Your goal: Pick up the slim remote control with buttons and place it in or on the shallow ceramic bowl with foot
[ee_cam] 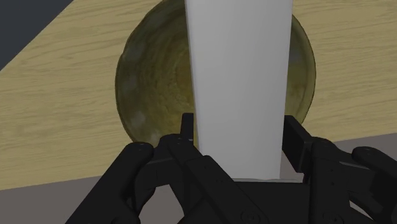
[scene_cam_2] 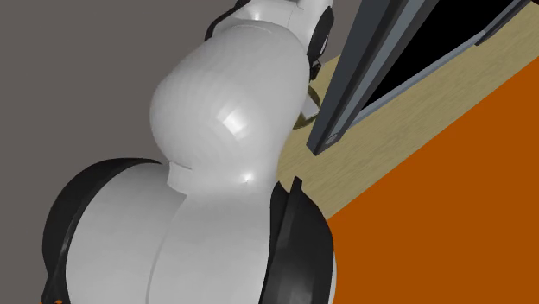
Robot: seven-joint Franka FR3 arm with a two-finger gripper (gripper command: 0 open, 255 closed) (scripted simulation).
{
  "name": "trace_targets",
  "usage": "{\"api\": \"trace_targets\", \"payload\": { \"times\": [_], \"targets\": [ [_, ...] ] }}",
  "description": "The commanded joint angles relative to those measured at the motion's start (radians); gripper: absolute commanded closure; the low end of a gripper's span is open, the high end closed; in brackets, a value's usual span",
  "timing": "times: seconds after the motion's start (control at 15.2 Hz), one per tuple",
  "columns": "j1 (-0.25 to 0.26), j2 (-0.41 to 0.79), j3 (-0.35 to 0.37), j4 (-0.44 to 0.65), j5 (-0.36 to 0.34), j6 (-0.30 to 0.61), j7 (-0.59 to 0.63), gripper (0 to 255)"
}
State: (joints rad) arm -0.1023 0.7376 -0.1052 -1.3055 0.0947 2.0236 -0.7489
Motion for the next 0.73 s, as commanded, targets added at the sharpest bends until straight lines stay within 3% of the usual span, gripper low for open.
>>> {"api": "trace_targets", "payload": {
  "times": [0.0,0.66],
  "targets": [
    [-0.002,0.014,0.001,-0.003,0.002,0.018,-0.003,255],
    [-0.004,0.07,0.005,-0.024,0.007,0.095,-0.007,255]
  ]
}}
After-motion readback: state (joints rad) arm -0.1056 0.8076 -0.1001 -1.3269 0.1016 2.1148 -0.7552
